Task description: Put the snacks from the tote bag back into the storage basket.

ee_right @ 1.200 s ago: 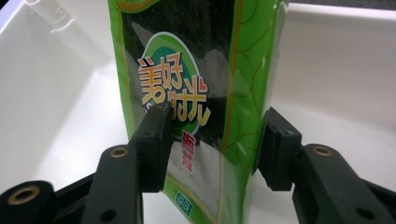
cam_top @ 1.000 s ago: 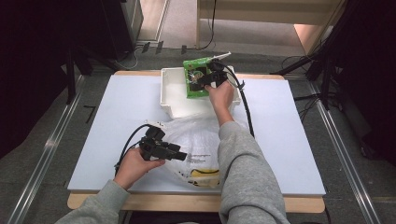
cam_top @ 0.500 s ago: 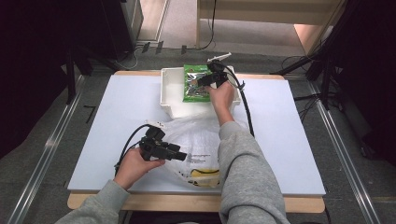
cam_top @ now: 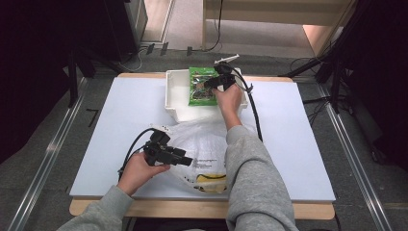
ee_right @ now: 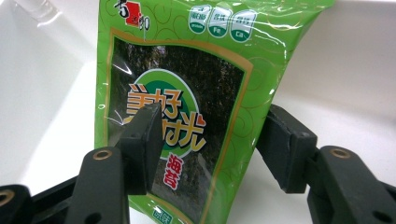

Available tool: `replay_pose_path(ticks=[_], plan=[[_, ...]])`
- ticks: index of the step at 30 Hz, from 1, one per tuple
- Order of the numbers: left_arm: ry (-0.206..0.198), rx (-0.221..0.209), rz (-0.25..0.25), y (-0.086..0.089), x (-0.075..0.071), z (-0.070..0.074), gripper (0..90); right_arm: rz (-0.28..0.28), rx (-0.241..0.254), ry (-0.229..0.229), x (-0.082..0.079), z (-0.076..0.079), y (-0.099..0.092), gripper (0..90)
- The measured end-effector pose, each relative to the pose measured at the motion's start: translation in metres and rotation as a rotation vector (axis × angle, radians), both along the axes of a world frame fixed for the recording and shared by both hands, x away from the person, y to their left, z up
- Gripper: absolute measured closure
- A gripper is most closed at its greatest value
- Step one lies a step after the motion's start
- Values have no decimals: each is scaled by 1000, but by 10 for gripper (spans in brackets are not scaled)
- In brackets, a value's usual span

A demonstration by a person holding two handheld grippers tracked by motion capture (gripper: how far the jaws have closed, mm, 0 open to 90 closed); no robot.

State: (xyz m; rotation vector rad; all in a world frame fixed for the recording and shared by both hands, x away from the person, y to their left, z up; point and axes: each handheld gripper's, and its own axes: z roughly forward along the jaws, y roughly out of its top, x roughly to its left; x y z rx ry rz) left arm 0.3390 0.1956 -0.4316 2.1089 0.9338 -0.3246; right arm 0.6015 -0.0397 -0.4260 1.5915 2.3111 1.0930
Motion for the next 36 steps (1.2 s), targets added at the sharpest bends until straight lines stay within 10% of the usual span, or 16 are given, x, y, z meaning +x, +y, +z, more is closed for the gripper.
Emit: replay_pose_path(ticks=[36], plan=[[-5,21,7,-2,1,-1,407,77,24,-34,-47,32,-17,432]])
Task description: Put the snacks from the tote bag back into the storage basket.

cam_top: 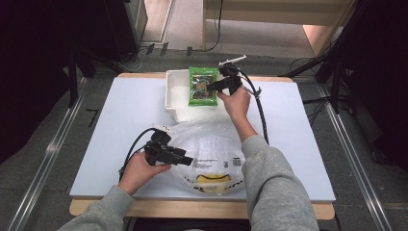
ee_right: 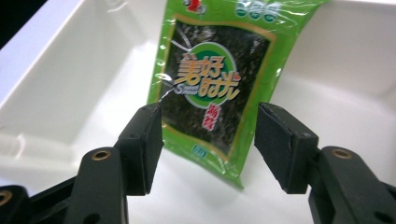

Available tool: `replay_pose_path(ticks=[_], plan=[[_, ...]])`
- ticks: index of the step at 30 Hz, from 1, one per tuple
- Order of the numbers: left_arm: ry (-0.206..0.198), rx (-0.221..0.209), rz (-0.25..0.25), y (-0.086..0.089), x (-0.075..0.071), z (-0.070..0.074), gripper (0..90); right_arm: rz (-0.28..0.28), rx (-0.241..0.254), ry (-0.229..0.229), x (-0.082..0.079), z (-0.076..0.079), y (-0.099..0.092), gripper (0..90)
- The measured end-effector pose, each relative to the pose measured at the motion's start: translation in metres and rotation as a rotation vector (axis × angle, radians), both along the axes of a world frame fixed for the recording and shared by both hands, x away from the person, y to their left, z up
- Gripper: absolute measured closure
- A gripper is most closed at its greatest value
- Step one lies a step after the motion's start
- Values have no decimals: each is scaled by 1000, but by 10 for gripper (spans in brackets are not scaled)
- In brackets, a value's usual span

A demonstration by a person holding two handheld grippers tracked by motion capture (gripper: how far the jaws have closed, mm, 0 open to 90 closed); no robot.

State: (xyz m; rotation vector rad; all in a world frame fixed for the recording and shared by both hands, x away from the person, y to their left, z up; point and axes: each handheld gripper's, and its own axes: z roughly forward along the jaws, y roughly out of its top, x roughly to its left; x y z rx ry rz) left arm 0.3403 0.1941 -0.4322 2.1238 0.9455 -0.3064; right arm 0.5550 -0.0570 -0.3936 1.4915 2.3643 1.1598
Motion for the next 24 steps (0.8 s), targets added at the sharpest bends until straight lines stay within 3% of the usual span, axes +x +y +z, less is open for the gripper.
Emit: replay_pose_path(ticks=[9,11,15,22,24], plan=[[-2,-6,3,1,1,0,409,60,26,-11,-23,7,-3,441],[-3,-4,3,1,1,1,409,75,51,-10,-31,7,-5,447],[-3,-4,10,2,1,1,409,102,32,-16,-42,6,-8,454],[3,4,17,3,3,0,413,139,51,-37,-67,9,-15,465],[0,-3,21,4,3,0,413,148,11,-62,-75,10,-16,465]])
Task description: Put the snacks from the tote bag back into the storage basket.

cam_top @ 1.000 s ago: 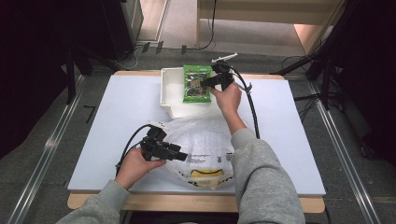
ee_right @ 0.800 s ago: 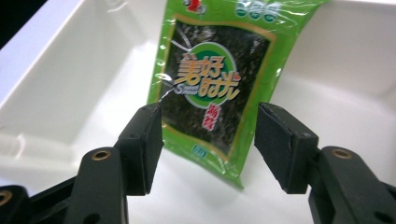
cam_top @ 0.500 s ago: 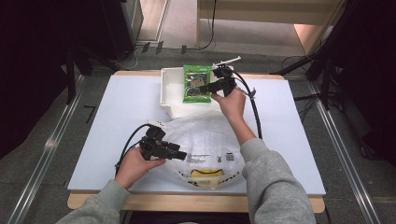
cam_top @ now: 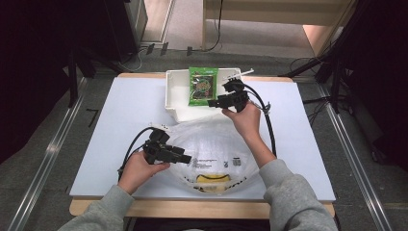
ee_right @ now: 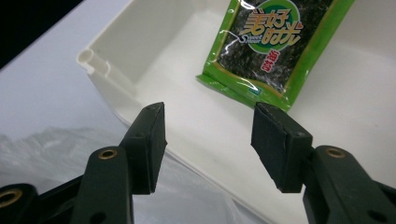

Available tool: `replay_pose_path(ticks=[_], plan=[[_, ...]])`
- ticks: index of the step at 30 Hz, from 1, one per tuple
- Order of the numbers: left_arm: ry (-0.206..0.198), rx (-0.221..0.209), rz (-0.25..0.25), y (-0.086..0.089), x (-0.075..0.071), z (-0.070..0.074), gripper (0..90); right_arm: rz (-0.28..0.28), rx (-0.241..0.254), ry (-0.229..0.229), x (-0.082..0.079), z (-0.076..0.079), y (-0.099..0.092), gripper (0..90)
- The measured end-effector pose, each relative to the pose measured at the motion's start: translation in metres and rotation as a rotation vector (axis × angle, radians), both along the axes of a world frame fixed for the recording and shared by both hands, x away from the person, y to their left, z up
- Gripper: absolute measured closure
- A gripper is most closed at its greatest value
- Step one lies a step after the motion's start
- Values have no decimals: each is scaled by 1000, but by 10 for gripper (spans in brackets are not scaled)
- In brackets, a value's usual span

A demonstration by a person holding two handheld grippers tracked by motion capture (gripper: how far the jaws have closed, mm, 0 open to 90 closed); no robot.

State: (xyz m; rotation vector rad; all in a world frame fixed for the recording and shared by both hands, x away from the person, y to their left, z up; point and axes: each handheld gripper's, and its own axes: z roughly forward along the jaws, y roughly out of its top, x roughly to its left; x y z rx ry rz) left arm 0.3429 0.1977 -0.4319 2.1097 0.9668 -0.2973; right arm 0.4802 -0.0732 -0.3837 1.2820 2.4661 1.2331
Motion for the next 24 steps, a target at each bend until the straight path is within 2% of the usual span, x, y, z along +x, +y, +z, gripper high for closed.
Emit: replay_pose_path(ticks=[2,5,12,18,24], plan=[[-2,2,4,0,0,1,413,2,-16,-11,-7,1,-1,465],[-5,4,3,0,0,1,413,11,-14,-17,-16,1,-3,465],[-3,8,9,0,0,1,416,43,18,-16,-40,-2,-10,464],[-7,10,9,1,0,1,416,49,-25,-38,-59,-6,-14,460],[-12,14,7,1,0,1,416,66,-14,-36,-75,-10,-21,461]])
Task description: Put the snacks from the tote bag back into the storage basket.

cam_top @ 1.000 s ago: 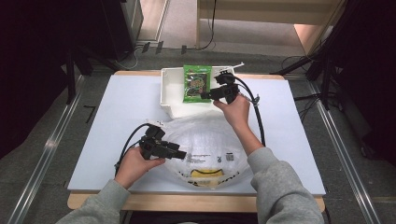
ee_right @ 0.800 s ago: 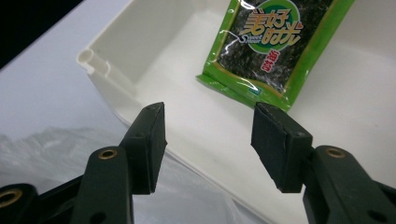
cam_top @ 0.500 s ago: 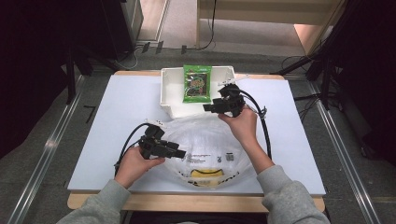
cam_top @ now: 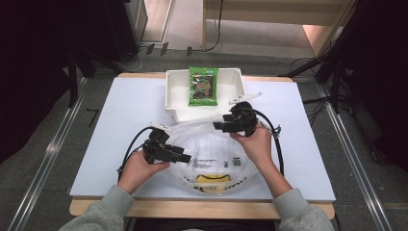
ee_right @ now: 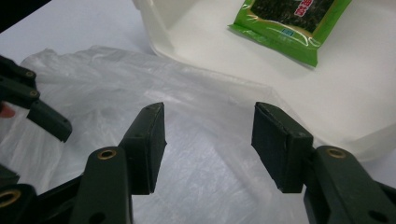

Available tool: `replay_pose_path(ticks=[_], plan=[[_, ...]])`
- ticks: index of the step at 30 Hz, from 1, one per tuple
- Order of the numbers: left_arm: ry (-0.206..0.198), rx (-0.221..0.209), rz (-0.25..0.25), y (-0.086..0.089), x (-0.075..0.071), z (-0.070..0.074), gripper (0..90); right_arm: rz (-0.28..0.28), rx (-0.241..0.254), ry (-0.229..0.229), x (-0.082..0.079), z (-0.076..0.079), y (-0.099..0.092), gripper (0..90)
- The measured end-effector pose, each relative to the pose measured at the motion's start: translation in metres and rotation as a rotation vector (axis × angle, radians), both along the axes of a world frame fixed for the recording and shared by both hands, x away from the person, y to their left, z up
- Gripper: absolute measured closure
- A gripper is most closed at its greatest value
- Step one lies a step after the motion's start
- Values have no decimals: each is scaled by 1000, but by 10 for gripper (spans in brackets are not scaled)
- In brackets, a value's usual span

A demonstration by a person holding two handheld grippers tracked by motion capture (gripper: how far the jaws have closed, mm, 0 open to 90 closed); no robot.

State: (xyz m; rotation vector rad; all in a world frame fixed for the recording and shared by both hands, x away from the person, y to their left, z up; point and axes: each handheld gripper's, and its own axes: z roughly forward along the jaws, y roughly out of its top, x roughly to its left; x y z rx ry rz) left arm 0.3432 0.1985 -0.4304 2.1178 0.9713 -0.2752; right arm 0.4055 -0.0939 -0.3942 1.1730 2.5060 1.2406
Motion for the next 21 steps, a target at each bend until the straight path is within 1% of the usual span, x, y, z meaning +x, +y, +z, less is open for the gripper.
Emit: replay_pose_path(ticks=[5,7,8,11,12,16,18,21], plan=[[-2,-5,3,1,0,0,415,15,24,9,-12,-6,-4,461],[-1,-2,3,1,0,1,415,24,30,18,-17,-7,-4,460],[-4,0,1,1,0,1,415,32,28,12,-21,-9,-5,460],[-8,5,-1,1,-1,1,413,47,32,13,-29,-12,-5,457],[-8,6,-3,1,-1,1,412,55,23,13,-34,-14,-5,456],[-8,2,-2,2,-1,2,410,62,30,43,-41,-18,-6,457],[-8,3,-2,2,-2,2,410,65,26,31,-46,-20,-7,457],[-7,5,-1,2,-2,2,409,60,37,25,-51,-24,-9,451]])
